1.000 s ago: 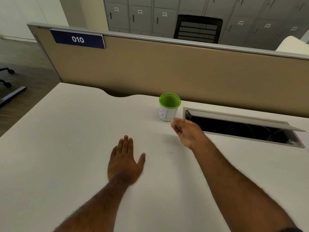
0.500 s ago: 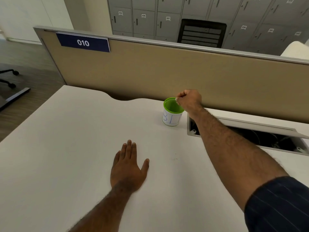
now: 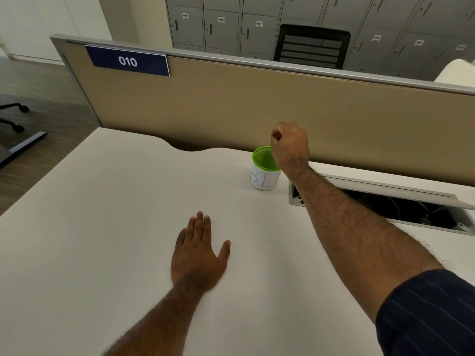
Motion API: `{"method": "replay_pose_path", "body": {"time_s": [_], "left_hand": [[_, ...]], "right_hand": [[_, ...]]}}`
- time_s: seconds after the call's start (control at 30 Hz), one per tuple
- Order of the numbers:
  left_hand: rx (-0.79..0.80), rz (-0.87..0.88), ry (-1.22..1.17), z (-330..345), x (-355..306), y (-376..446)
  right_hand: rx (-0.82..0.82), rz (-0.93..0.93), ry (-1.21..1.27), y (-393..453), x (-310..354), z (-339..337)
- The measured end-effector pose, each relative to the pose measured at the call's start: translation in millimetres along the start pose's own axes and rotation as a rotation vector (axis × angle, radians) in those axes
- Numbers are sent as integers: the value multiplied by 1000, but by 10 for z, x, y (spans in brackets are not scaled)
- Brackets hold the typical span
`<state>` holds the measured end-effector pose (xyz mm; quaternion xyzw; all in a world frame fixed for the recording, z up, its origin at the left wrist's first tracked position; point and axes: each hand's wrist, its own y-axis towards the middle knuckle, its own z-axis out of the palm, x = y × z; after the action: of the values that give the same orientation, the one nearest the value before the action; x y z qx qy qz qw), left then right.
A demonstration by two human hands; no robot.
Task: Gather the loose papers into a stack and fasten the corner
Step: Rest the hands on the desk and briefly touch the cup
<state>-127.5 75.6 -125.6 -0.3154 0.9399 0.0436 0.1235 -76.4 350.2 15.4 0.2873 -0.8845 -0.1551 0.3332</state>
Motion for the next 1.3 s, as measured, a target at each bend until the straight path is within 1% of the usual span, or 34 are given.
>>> {"method": "replay_pose_path", "body": {"time_s": [0.03,0.07,0.1,0.13,0.17,0.23,0.3,0.47,0.57,0.67,0.77,0.9,0.97,1.03,1.07,1.2,1.3], "left_hand": [[-2,-1,-5,2,0,1],[-3,-1,-9,4,1,0],[-3,0,-10,7,1,1],[-4,0,-8,9,6,1],[-6,0,-10,10,4,0],[-7,-1,-12,14,5,3],[-1,-1,-3,20,8,4],[-5,-4,-2,16,4,8],[-11,-6,-1,13,5,10],[-14,-9,-4,16,5,12],[-11,-6,8,21,11,12],[-6,-7,14,15,10,16],[0,-7,13,16,14,20],[1,-8,18,16,14,23],[2,-9,20,19,16,23],[5,-11,22,23,16,25],[7,-13,19,26,19,25]], "right_hand": [[44,4,6,-17,-23,17],[122,29,2,-32,-49,33],[197,63,-9,-52,-81,43],[238,100,-11,-76,-104,54],[232,134,4,-99,-120,47],[128,181,84,-132,-112,5],[27,231,216,-164,-102,-45],[-72,458,554,-366,-137,-115],[-69,581,575,-646,-251,-131],[-9,659,600,-977,-434,-31],[135,568,427,-1292,-582,70],[223,306,187,-1535,-660,165],[353,197,60,-1547,-686,244],[487,148,-21,-1524,-701,290],[525,123,-58,-1501,-699,303],[595,-13,-229,-1408,-715,359],[654,-59,-308,-1402,-743,392]]}}
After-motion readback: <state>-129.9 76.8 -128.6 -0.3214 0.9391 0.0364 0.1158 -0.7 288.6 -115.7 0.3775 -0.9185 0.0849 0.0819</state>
